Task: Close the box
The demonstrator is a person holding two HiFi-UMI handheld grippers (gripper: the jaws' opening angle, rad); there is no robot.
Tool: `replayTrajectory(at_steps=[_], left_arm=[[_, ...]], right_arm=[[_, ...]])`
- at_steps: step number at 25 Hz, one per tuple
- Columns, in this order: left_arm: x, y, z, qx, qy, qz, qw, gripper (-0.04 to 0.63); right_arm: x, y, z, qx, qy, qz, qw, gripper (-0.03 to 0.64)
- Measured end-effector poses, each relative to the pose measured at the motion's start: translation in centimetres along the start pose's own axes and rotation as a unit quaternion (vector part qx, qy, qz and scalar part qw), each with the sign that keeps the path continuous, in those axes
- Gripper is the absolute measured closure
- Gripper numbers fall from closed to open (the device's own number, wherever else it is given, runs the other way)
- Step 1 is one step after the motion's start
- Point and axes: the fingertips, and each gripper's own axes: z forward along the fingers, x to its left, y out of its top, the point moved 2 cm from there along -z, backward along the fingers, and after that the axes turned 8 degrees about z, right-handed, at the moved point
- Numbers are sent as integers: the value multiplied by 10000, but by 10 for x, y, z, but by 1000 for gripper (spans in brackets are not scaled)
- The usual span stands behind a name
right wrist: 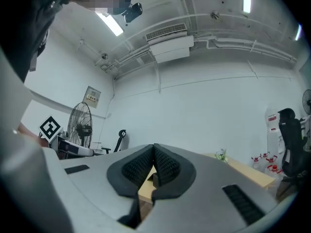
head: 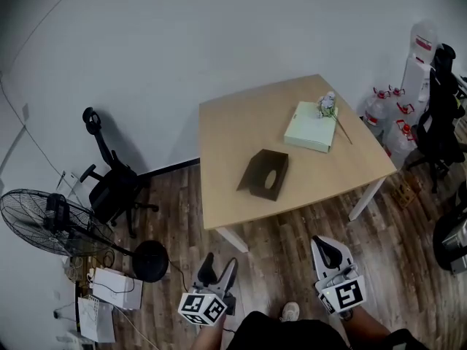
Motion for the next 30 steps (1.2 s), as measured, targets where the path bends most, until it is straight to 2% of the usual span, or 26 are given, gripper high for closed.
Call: replayTrajectory(at_steps=[5,12,18,22,30], left_arm=[[6,-5,19,133,41,28,9999,272],[28,-4,56,66,1,-65,10000,282],[58,10,111,58,-134,-201,9997,282],[83,18,144,70,-267,-539,9982,279],[125,16,197,224,-485,-900,9945,276]], right_arm=[[-17,-3,17,6,-42,81,10000,604],[-34,-17,58,115,10,539,9985,604],[-51,-27,119,286,-36,474,9985,604],[-57,-29,159,331,-59,406,9986,604],[-66,-26,224,310,-211,152,9992,604]])
